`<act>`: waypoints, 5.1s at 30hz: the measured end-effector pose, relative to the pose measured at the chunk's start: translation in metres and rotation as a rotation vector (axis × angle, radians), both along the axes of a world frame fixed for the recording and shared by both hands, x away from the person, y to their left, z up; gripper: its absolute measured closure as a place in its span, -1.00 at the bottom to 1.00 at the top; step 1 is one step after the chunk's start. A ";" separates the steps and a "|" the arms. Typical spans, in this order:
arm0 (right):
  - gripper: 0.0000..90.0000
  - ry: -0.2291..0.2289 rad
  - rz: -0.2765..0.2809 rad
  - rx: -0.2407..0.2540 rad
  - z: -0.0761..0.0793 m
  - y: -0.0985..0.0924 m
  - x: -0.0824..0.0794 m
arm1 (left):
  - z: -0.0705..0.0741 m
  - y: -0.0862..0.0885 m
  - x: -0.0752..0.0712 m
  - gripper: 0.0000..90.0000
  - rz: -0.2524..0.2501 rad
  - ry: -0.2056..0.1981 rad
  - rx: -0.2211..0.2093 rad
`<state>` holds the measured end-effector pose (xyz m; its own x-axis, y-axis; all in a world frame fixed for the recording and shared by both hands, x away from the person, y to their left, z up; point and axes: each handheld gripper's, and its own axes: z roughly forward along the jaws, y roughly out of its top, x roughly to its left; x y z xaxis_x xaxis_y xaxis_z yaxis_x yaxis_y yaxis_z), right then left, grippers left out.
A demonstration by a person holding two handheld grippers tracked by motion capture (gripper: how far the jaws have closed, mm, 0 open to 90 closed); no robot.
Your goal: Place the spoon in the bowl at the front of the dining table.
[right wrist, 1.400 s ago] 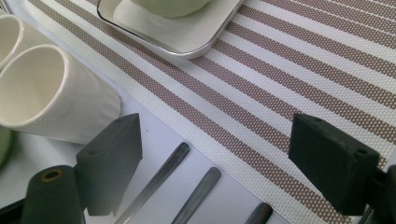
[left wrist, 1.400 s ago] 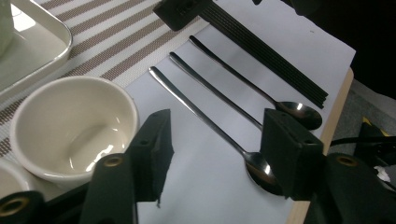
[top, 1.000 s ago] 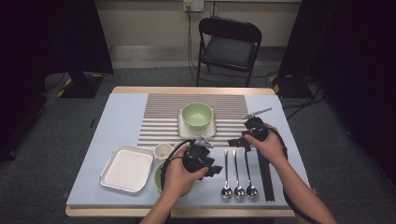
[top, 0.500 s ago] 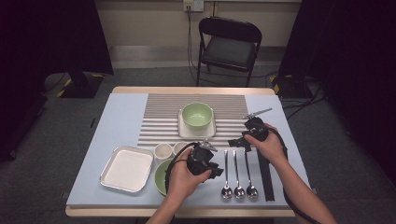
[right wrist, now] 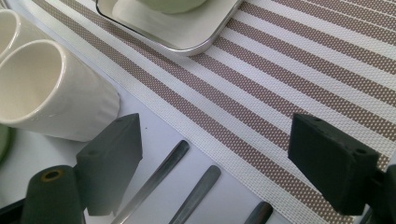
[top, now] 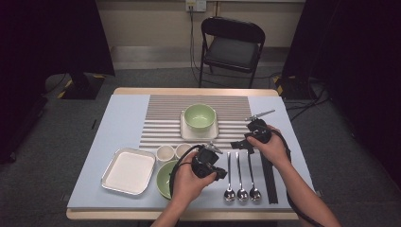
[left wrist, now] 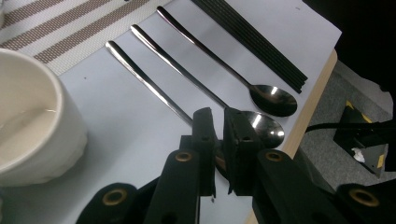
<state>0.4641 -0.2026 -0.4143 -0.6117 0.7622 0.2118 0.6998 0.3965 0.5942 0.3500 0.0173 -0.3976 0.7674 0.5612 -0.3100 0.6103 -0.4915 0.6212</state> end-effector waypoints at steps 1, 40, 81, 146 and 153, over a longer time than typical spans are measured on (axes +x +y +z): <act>-0.62 0.001 -0.003 0.000 0.000 0.000 0.000 | -0.001 -0.001 0.000 0.86 0.002 0.005 -0.004; -0.61 0.008 -0.005 -0.003 -0.009 0.000 -0.002 | -0.027 -0.017 -0.008 0.85 -0.014 0.035 0.024; -0.61 0.020 -0.003 -0.008 -0.015 -0.001 -0.003 | -0.045 -0.033 -0.019 0.87 -0.027 0.052 0.050; -0.48 0.067 0.039 0.012 -0.027 -0.004 -0.010 | -0.059 -0.035 -0.026 0.95 -0.015 0.045 0.094; -0.15 0.113 0.064 0.013 -0.029 -0.001 -0.012 | -0.059 -0.034 -0.027 0.95 -0.016 0.044 0.098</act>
